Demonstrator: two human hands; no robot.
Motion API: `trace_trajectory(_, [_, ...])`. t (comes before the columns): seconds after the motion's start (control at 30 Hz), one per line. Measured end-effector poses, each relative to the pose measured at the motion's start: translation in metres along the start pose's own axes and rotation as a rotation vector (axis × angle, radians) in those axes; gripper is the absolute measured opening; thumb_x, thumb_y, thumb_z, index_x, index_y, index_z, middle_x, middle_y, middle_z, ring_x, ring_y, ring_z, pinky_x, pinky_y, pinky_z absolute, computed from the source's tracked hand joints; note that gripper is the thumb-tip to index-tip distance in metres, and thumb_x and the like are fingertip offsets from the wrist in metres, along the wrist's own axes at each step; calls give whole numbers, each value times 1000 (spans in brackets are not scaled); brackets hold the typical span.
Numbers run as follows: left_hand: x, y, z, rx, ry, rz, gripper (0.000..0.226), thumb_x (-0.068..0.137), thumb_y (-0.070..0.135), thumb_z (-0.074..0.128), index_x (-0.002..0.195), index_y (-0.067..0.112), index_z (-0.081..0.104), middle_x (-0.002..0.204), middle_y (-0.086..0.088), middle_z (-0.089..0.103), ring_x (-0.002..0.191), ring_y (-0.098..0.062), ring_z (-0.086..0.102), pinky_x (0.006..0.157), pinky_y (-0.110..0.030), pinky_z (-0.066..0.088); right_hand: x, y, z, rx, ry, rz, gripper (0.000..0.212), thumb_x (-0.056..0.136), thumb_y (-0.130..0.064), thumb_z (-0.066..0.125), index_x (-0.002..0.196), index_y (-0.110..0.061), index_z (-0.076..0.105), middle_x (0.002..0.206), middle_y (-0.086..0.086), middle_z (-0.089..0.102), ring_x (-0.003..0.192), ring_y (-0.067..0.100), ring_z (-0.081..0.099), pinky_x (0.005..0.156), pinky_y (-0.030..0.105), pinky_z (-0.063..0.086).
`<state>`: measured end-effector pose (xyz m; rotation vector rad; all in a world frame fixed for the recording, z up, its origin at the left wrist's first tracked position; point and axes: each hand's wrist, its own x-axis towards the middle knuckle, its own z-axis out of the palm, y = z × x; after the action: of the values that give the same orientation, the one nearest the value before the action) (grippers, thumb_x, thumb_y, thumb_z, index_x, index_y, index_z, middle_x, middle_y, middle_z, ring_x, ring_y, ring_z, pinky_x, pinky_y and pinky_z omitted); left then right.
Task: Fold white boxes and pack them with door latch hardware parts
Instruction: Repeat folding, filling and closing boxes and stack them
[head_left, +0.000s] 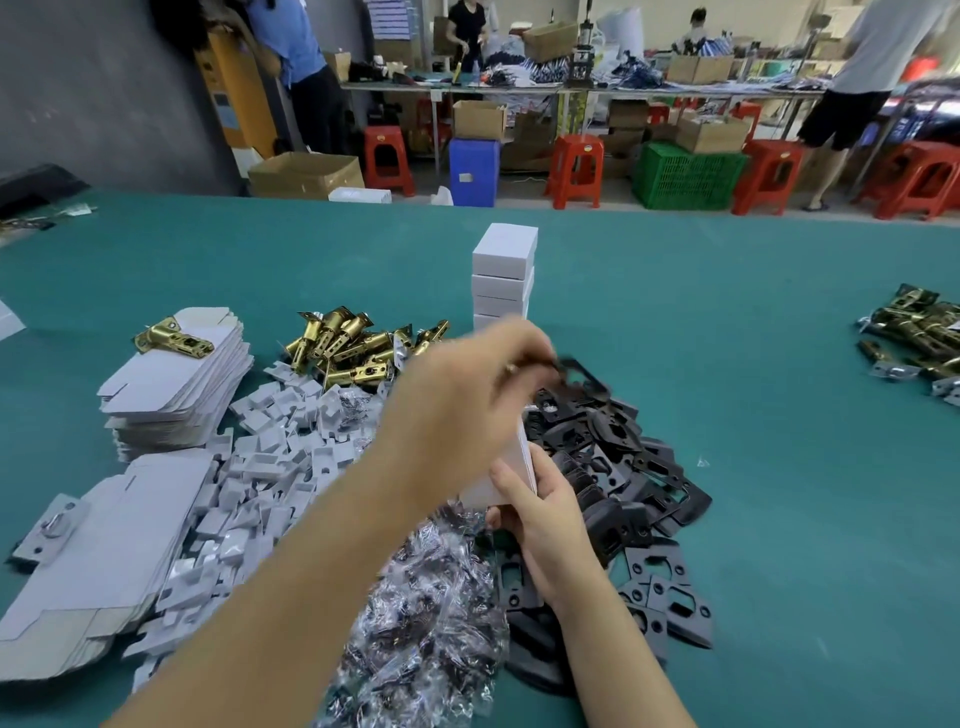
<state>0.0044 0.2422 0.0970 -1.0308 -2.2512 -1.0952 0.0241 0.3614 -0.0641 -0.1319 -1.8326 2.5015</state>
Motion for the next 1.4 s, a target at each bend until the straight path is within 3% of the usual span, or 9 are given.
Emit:
trace_trajectory(0.13, [16,-34,-35,14,110,-221,5,92,13,73,94,17,70,79,21,68,64,-2,59,60,-16,44,-3,-5,3,86,41,19,50,76,-47,83,122,-32,70,116,2,75,88,11,69,66,23,53])
trace_trajectory(0.37, [13,-55,-30,159,-114,-389,3,93,18,71,92,19,69,89,7,76,83,-13,69,82,-38,56,-5,-7,5,72,25,23,43,80,-46,80,121,-37,70,114,1,75,88,10,68,64,23,52])
trace_trajectory(0.47, [12,-54,-19,194,-222,-399,13,93,20,71,85,27,64,90,7,75,86,-14,68,82,-37,55,-6,-7,6,71,20,17,42,80,-45,80,120,-37,71,111,-1,75,88,9,68,63,23,51])
trace_trajectory(0.67, [14,-60,-7,72,-440,-474,23,97,22,67,78,35,62,77,13,71,61,1,61,53,-14,41,-4,-6,5,108,12,1,42,78,-43,80,119,-35,71,107,-2,74,89,10,67,62,23,51])
trace_trajectory(0.8, [14,-59,-3,-24,-535,-502,23,103,31,57,83,31,68,76,2,68,43,-11,47,39,-22,38,-3,-4,3,133,18,-4,44,79,-44,81,120,-34,70,111,0,74,93,13,67,64,23,51])
trace_trajectory(1.0, [18,-54,-2,-84,-652,-551,29,102,43,56,84,28,72,48,12,53,35,-11,41,35,-20,33,-2,-4,2,150,12,-9,52,76,-50,85,123,-35,69,111,0,73,93,13,67,64,23,50])
trace_trajectory(1.13, [21,-50,-5,-53,-615,-495,25,102,42,55,90,29,73,63,10,62,37,-11,45,38,-22,39,-3,-5,3,172,-1,-15,58,72,-55,88,122,-35,69,111,0,73,92,11,67,65,23,50])
trace_trajectory(1.33, [19,-60,-24,-256,-165,-487,22,101,26,61,85,22,75,76,6,76,40,-4,39,38,-15,35,-2,-4,0,259,13,0,40,79,-39,82,117,-37,72,114,0,74,88,10,69,61,21,51])
trace_trajectory(1.4, [12,-72,-34,-297,-157,-570,26,100,29,61,79,23,74,70,1,73,40,-3,39,39,-13,33,-1,-3,0,280,22,4,34,82,-33,81,115,-36,73,114,1,75,87,11,70,60,21,51])
